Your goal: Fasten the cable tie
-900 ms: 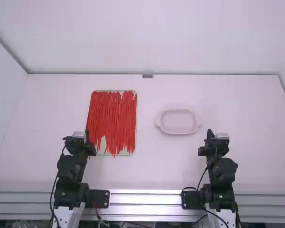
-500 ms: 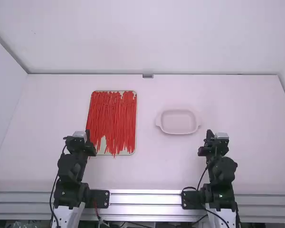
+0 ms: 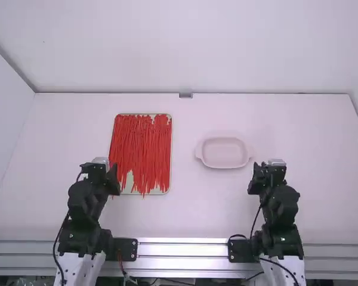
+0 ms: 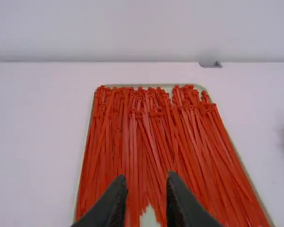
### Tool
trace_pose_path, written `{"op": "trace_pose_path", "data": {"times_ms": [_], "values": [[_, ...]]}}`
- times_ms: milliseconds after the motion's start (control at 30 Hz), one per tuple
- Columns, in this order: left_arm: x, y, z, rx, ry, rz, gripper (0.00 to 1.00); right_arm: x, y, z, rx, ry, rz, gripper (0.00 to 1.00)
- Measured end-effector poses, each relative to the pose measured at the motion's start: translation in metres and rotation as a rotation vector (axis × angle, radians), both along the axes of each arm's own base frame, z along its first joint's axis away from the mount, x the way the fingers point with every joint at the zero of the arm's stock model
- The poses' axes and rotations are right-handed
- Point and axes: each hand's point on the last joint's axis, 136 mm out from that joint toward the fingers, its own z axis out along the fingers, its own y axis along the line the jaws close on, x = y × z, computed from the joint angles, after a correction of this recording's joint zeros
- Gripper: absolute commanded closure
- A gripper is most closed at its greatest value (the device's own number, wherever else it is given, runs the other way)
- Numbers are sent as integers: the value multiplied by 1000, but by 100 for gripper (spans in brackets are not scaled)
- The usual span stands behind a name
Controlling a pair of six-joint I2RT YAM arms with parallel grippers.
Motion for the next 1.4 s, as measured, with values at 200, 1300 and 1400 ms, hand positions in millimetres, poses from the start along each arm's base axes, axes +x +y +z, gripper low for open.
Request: {"op": "trace_pose_path", "data": {"times_ms": [200,1300,1400], "values": [[2,-3,10,-34,98,-5,61,3,7,2,13,94,15,61],[48,-7,38,-185,566,82,6,40,68,21,27,503,118,6],[50,-8,37,-199,591,90,4,41,73,20,25,526,126,4]]}}
